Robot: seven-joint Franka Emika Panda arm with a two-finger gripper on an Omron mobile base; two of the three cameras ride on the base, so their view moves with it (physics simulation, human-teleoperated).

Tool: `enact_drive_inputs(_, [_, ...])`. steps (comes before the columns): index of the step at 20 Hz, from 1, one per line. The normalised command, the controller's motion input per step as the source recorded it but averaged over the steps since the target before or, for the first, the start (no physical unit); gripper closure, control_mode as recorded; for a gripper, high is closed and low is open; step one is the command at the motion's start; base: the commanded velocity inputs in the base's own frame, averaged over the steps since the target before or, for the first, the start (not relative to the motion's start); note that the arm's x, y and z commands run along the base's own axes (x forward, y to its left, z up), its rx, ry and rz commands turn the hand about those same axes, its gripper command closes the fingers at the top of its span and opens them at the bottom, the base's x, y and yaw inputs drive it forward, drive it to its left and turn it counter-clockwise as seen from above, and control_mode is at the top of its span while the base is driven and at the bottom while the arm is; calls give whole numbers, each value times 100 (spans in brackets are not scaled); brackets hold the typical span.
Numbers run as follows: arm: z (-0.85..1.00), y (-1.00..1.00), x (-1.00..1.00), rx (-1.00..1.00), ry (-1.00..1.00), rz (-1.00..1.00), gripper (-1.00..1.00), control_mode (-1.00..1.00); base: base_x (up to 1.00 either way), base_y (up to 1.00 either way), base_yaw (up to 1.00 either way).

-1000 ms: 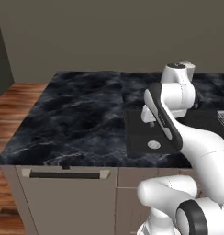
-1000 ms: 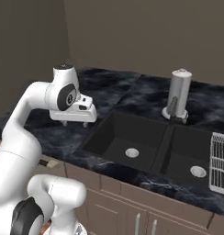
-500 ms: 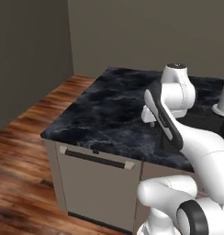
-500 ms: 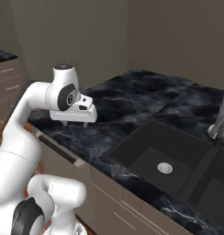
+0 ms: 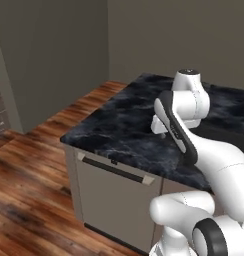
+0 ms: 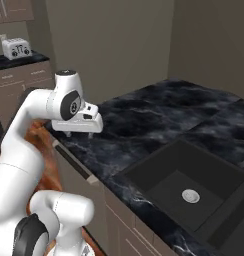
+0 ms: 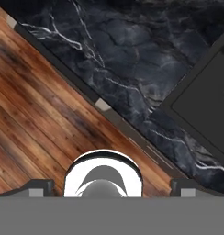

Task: Open the dishwasher door and pull out the top rack.

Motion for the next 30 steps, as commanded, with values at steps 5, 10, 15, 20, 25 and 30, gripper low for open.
enact_drive_inputs(5, [0, 0, 0, 0, 0, 0, -100, 100, 16, -49, 23])
enact_drive_inputs(10, [0, 0, 0, 0, 0, 0, -100, 100, 10, -54, 19])
enact_drive_inputs(15, [0, 0, 0, 0, 0, 0, -100, 100, 9, -13, 14])
enact_drive_inputs(20, [-43, 95, 0, -29, 13, 8, -100, -100, 0, 0, 0])
enact_drive_inputs(25, [-59, 100, 0, -44, 13, 10, -100, -100, 0, 0, 0])
enact_drive_inputs(30, [-70, 87, 23, -40, 16, 11, -100, -100, 0, 0, 0])
